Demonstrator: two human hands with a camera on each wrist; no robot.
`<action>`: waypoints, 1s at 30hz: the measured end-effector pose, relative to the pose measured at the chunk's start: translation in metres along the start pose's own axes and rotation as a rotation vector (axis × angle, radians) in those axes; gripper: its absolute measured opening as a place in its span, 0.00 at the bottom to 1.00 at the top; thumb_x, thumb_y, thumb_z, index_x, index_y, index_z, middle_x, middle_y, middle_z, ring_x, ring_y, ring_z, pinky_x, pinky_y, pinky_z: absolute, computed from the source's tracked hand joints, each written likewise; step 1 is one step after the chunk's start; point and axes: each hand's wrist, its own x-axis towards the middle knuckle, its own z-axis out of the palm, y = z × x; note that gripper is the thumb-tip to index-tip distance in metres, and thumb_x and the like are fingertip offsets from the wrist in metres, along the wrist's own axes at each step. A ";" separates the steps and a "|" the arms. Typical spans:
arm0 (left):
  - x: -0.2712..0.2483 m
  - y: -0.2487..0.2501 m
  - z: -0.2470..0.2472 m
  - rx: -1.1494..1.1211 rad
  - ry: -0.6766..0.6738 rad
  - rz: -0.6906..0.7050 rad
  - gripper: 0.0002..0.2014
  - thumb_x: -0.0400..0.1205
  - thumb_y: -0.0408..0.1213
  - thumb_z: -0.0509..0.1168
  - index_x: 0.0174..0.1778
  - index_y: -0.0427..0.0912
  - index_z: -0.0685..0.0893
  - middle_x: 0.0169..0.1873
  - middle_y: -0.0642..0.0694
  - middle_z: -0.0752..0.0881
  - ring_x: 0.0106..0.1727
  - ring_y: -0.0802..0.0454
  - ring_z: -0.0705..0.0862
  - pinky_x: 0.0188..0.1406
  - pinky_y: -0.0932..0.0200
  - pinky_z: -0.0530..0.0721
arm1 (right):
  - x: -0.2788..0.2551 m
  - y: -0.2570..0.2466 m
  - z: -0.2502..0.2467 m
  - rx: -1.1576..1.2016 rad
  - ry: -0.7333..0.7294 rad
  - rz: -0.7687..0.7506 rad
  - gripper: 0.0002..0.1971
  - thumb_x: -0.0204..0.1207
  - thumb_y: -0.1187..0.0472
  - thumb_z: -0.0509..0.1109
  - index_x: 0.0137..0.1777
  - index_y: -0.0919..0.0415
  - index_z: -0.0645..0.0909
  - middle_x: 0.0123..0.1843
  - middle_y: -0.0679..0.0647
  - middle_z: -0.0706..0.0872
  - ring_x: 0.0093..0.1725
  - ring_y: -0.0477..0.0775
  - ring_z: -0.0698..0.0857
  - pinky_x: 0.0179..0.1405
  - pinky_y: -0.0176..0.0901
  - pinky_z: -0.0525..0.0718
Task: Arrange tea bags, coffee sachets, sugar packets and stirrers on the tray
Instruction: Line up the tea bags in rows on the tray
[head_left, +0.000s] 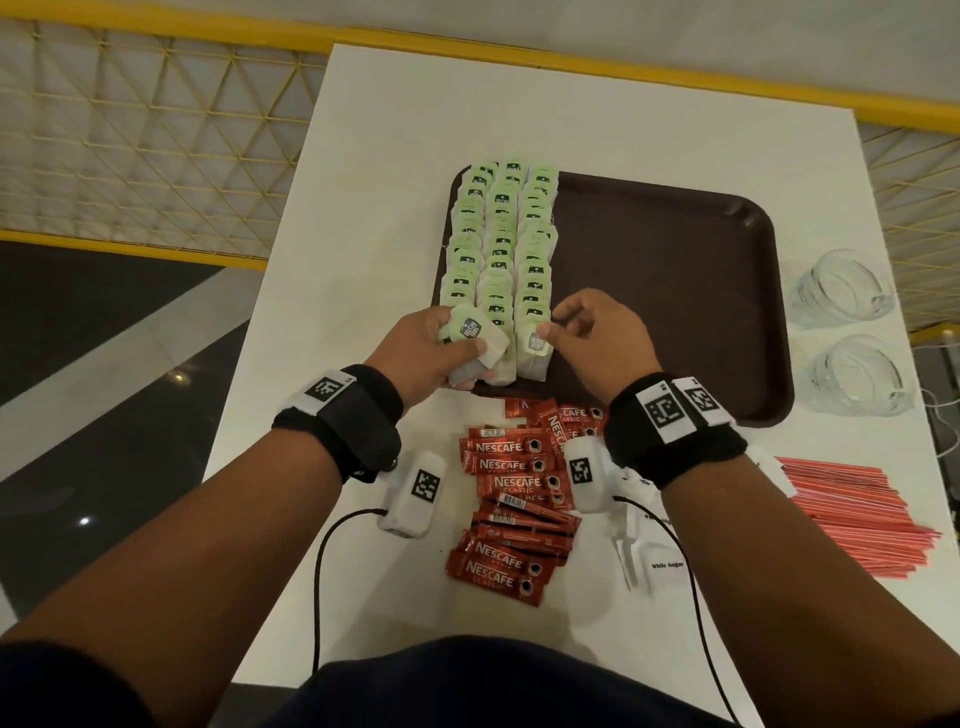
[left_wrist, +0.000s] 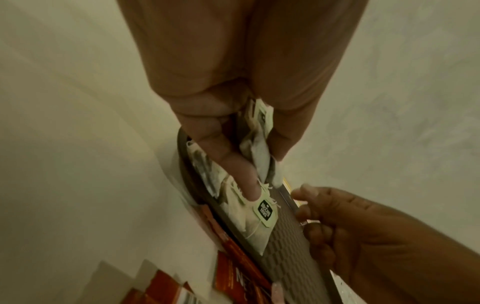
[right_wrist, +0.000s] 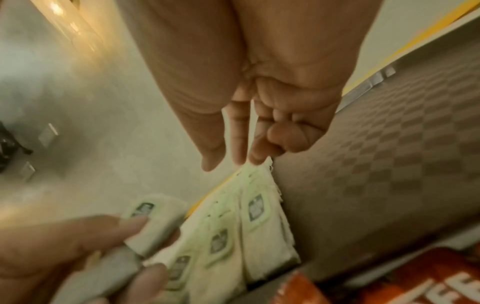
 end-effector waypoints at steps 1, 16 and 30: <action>0.000 0.000 0.001 0.039 -0.012 0.006 0.16 0.81 0.30 0.69 0.65 0.37 0.81 0.57 0.37 0.88 0.53 0.40 0.90 0.48 0.47 0.91 | -0.002 -0.004 -0.002 0.028 -0.046 -0.032 0.11 0.76 0.48 0.74 0.52 0.53 0.82 0.43 0.48 0.85 0.41 0.44 0.82 0.38 0.36 0.79; 0.002 0.003 0.001 -0.107 -0.036 -0.106 0.16 0.83 0.26 0.61 0.68 0.34 0.77 0.57 0.37 0.88 0.58 0.40 0.89 0.50 0.51 0.91 | -0.013 0.023 0.010 0.002 -0.165 0.173 0.07 0.73 0.54 0.78 0.41 0.56 0.84 0.38 0.50 0.87 0.38 0.47 0.85 0.40 0.41 0.85; 0.003 -0.007 0.002 0.218 -0.020 0.150 0.16 0.82 0.37 0.70 0.66 0.43 0.82 0.55 0.44 0.90 0.54 0.46 0.90 0.53 0.49 0.90 | -0.021 0.000 0.003 0.080 -0.089 0.049 0.11 0.75 0.46 0.74 0.46 0.53 0.83 0.41 0.47 0.85 0.40 0.43 0.82 0.39 0.37 0.80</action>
